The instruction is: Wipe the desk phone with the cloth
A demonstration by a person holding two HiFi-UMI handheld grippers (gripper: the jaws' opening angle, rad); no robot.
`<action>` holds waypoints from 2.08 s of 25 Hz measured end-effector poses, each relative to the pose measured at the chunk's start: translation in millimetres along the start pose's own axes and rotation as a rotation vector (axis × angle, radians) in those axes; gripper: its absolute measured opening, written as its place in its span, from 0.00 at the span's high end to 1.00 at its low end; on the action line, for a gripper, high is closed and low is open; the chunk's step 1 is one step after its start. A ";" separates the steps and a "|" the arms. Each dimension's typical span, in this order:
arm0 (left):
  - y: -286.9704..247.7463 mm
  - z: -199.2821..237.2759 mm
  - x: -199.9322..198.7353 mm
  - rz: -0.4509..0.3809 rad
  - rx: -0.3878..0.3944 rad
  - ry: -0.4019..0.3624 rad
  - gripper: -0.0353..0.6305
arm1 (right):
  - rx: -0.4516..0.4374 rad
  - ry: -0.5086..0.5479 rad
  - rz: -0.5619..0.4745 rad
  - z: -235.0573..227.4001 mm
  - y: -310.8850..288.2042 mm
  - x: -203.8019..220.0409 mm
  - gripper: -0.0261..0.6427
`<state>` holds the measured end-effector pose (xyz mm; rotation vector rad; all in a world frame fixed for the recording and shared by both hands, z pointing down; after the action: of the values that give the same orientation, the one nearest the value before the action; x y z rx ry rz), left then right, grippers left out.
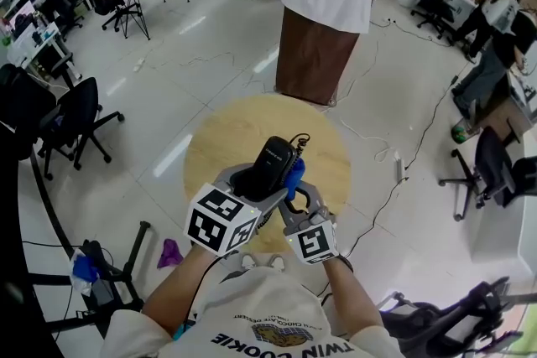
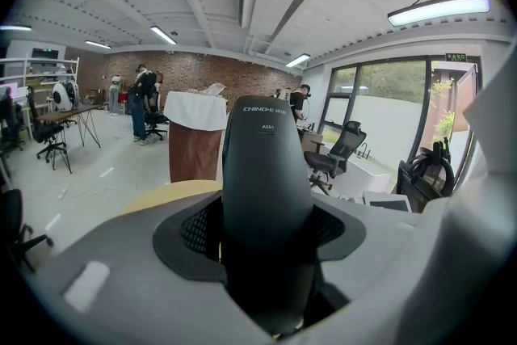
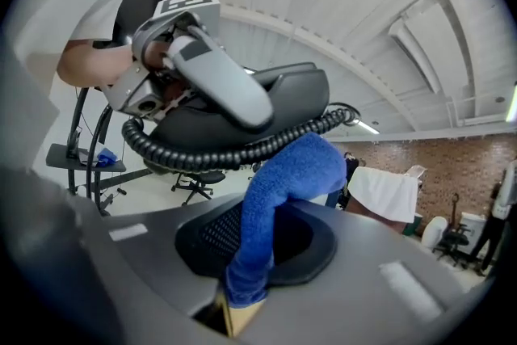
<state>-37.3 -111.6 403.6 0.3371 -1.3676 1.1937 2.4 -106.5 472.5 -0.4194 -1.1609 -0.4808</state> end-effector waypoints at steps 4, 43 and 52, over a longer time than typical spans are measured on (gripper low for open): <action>0.0 5.0 -5.4 -0.007 -0.002 0.002 0.55 | -0.028 -0.005 0.017 19.7 2.0 6.4 0.87; -0.1 64.8 -5.8 -0.009 -0.115 0.037 0.54 | -0.165 -0.210 0.014 91.4 57.6 -29.0 0.87; -1.5 59.5 -1.0 -0.009 -0.101 0.058 0.54 | -0.005 -0.364 -0.046 29.9 49.9 -52.0 0.87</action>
<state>-69.4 -159.3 418.9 0.2346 -1.3691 1.1141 -9.0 -41.5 430.7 -0.4990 -1.5230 -0.4589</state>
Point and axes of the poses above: the fingertips, and each gripper's own axes: y backward along the fingers, z to its left, x out of its underside, the point moved 3 cm from there along y, backward along the fingers, and after that the axes turned 10 degrees about x, right-handed, at the moved point
